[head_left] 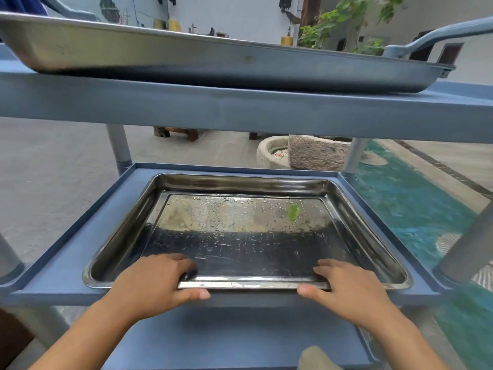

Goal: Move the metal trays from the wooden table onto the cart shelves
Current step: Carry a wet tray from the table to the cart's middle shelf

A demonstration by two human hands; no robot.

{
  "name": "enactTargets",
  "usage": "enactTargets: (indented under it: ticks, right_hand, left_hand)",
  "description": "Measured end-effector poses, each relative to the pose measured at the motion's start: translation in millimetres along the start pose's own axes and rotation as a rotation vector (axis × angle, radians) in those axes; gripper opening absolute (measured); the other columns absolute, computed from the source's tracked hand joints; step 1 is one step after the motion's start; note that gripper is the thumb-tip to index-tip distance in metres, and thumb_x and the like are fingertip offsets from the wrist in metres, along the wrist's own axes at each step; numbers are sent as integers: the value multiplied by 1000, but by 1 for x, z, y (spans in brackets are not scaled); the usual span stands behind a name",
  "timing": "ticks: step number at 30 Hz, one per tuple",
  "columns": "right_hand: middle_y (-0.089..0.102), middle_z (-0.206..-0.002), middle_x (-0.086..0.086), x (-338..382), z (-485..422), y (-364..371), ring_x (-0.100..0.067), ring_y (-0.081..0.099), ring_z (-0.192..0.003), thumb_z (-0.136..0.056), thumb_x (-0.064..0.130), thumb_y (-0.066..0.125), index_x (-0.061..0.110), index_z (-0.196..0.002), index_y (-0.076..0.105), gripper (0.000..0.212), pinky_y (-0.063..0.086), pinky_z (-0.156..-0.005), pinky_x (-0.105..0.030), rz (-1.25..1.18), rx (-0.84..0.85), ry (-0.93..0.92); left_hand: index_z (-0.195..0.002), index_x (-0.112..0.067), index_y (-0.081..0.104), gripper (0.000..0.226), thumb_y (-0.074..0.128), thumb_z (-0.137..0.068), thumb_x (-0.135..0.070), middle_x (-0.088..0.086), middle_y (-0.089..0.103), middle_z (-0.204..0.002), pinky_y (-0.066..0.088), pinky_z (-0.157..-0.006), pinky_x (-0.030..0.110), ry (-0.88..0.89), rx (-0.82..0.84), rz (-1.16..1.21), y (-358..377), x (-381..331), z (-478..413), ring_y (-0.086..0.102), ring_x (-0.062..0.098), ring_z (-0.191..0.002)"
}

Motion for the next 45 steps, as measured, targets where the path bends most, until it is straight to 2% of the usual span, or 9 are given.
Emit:
enactTargets:
  ticks: [3,8,13,19,26,35,45]
  right_hand:
    - [53,-136,22,-1,-4,0,-8,54,-121,-57,100,6,32,-117,64,108,45,-83,-34,2,-24,-8]
    - [47,-144,22,-5,-14,0,-7,51,-128,-55,102,6,37,-131,58,113,44,-87,-33,-23,-28,-24]
    - [46,-146,22,-13,-30,1,-7,49,-129,-54,103,8,40,-132,56,111,43,-93,-33,-24,-21,-41]
    - [54,-138,23,-21,-51,-1,-8,53,-125,-52,103,7,42,-125,60,109,46,-91,-30,-13,-69,-87]
    - [67,-121,17,-33,-72,3,-13,62,-112,-56,102,5,38,-115,65,105,52,-85,-34,16,-150,-158]
    - [68,-119,18,-42,-94,2,-14,64,-109,-57,100,6,32,-108,66,104,52,-85,-34,4,-169,-213]
    - [69,-117,16,-44,-105,-4,-13,65,-102,-56,100,7,29,-109,68,107,52,-83,-35,-21,-150,-239]
  left_hand:
    - [-114,-40,55,91,14,-59,-101,-21,60,-106,48,-70,28,-12,-33,-6,0,-1,-1,60,4,-91]
    - [-110,-39,55,93,11,-57,-102,-19,60,-105,48,-68,30,-75,-63,-55,3,-2,0,60,7,-90]
    - [-100,-37,56,93,8,-57,-102,-16,61,-96,37,-57,30,-121,-78,-73,5,-6,-5,48,9,-73]
    - [-97,-33,58,93,6,-59,-101,-13,63,-95,47,-66,34,-156,-87,-51,7,-14,-12,61,13,-85]
    - [-99,-31,60,96,5,-58,-99,-10,63,-98,42,-64,34,-211,-63,-59,14,-23,-20,62,17,-89]
    - [-82,-30,46,83,2,-60,-97,-6,54,-84,39,-60,34,-223,-56,-33,17,-33,-29,60,20,-84]
    - [-97,-27,58,90,7,-65,-95,-3,63,-95,39,-61,34,-244,-26,-59,21,-38,-36,61,21,-89]
Point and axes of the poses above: each hand's wrist, its own z-axis away from the middle knuckle, its own y-axis out of the palm, x = y × z, the point moved 5 cm from there along -z, towards the middle knuckle
